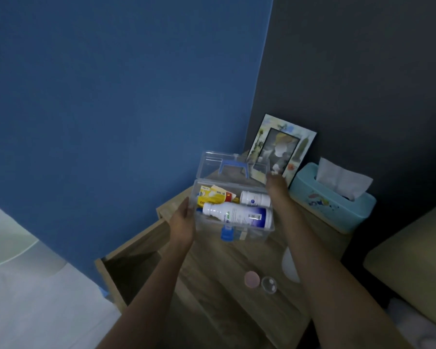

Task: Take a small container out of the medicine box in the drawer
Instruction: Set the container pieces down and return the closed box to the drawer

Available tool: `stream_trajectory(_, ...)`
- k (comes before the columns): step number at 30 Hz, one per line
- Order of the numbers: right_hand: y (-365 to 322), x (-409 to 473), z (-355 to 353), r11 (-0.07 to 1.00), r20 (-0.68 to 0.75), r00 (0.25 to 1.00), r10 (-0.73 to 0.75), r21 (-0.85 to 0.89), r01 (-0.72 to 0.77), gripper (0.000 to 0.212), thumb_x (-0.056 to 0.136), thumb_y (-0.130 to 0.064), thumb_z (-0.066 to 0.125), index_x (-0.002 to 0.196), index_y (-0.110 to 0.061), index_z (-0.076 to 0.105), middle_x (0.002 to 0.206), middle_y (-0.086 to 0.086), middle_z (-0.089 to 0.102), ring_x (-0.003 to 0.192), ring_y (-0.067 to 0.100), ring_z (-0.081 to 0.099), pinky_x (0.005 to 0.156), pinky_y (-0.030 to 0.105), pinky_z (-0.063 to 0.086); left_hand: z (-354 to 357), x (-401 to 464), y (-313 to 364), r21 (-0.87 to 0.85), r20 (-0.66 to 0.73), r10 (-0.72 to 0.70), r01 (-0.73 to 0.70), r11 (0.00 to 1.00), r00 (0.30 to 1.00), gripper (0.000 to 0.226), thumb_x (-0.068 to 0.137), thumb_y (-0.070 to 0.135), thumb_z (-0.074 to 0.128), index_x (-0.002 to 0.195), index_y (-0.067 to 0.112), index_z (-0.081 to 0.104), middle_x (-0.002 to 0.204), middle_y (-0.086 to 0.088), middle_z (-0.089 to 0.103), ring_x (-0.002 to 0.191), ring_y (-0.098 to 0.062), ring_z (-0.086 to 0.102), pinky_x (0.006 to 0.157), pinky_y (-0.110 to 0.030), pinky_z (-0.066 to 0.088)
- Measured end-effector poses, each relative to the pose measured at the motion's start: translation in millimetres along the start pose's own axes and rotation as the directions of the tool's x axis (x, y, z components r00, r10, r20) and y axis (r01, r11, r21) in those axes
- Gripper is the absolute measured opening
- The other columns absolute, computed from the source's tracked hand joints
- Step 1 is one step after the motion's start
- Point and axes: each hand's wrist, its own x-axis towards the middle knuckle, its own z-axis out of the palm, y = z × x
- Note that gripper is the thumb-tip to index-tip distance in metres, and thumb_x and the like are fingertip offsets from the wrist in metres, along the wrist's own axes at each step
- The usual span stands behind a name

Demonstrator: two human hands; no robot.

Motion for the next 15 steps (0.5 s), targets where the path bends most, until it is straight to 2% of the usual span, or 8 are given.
stream_trajectory(1, 1, 8, 4, 0.999, 0.022, 0.999, 0.039, -0.003, -0.039, 0.045, 0.103, -0.025, 0.036, 0.132, 0.006, 0.051, 0.134, 0.025, 0.054, 0.123, 0.034, 0.053, 0.087, 0.031, 0.042, 0, 1, -3, -0.017, 0.010, -0.011, 0.011, 1.000, 1.000, 0.048, 0.102, 0.030, 0.041, 0.145, 0.009, 0.043, 0.145, -0.012, 0.052, 0.133, -0.029, 0.049, 0.111, -0.044, 0.040)
stream_trajectory(3, -1, 17, 10, 0.997, 0.050, 0.996, 0.077, 0.013, -0.078, 0.045, 0.103, -0.025, 0.035, 0.132, 0.005, 0.051, 0.136, 0.023, 0.053, 0.123, 0.033, 0.053, 0.081, 0.029, 0.039, -1, 1, -6, -0.048, 0.005, -0.018, 0.018, 0.999, 1.000, 0.047, 0.101, 0.029, 0.044, 0.144, 0.012, 0.044, 0.143, -0.011, 0.054, 0.130, -0.026, 0.052, 0.107, -0.039, 0.044)
stream_trajectory(6, -2, 28, 9, 0.982, 0.047, 0.992, 0.117, 0.143, -0.122, 0.053, 0.102, -0.038, 0.037, 0.138, 0.000, 0.049, 0.136, 0.020, 0.053, 0.121, 0.031, 0.054, 0.097, 0.034, 0.043, -3, 0, -6, -0.114, 0.009, -0.014, 0.015, 0.993, 1.000, 0.046, 0.100, 0.028, 0.047, 0.144, 0.014, 0.045, 0.143, -0.008, 0.054, 0.128, -0.020, 0.051, 0.099, -0.028, 0.043)
stream_trajectory(8, -3, 25, 4, 0.954, 0.012, 0.995, 0.100, 0.284, -0.099, 0.060, 0.099, -0.046, 0.041, 0.140, -0.003, 0.048, 0.133, 0.017, 0.055, 0.114, 0.025, 0.055, 0.096, 0.032, 0.043, -3, -1, -5, -0.150, 0.011, -0.023, 0.025, 0.988, 1.000, 0.047, 0.100, 0.029, 0.046, 0.144, 0.015, 0.045, 0.146, -0.006, 0.050, 0.129, -0.013, 0.047, 0.097, -0.024, 0.039)
stream_trajectory(12, -10, 5, -7, 0.871, -0.062, 0.998, 0.009, 0.490, 0.022, 0.065, 0.098, -0.053, 0.035, 0.147, -0.010, 0.040, 0.150, 0.011, 0.044, 0.136, 0.025, 0.046, 0.112, 0.034, 0.036, -2, -4, -2, -0.206, 0.018, -0.044, 0.046, 0.978, 0.999, 0.048, 0.099, 0.034, 0.046, 0.144, 0.016, 0.047, 0.147, -0.005, 0.049, 0.134, -0.020, 0.047, 0.101, -0.029, 0.039)
stream_trajectory(13, -11, -5, -8, 0.830, -0.061, 0.998, 0.012, 0.558, 0.024, 0.066, 0.097, -0.056, 0.035, 0.145, -0.012, 0.043, 0.149, 0.008, 0.046, 0.133, 0.022, 0.048, 0.110, 0.030, 0.038, -3, -5, -2, -0.225, 0.018, -0.058, 0.061, 0.972, 0.998, 0.048, 0.099, 0.036, 0.046, 0.143, 0.017, 0.048, 0.146, -0.004, 0.051, 0.133, -0.022, 0.048, 0.100, -0.030, 0.040)
stream_trajectory(14, -11, -18, -10, 0.782, -0.074, 0.997, 0.016, 0.622, 0.034, 0.063, 0.097, -0.056, 0.036, 0.141, -0.013, 0.048, 0.145, 0.005, 0.049, 0.126, 0.016, 0.056, 0.102, 0.023, 0.044, -3, -5, -1, -0.245, 0.022, -0.075, 0.078, 0.966, 0.997, 0.048, 0.098, 0.038, 0.046, 0.141, 0.017, 0.051, 0.143, -0.004, 0.054, 0.129, -0.023, 0.051, 0.098, -0.031, 0.043)
stream_trajectory(15, -8, -32, -11, 0.729, -0.097, 0.995, 0.011, 0.682, 0.059, 0.056, 0.098, -0.054, 0.039, 0.133, -0.014, 0.054, 0.137, 0.003, 0.055, 0.109, 0.006, 0.066, 0.087, 0.014, 0.049, -4, -6, -1, -0.259, 0.035, -0.090, 0.096, 0.961, 0.995, 0.046, 0.099, 0.039, 0.044, 0.138, 0.017, 0.054, 0.139, -0.005, 0.057, 0.125, -0.023, 0.055, 0.097, -0.033, 0.045)
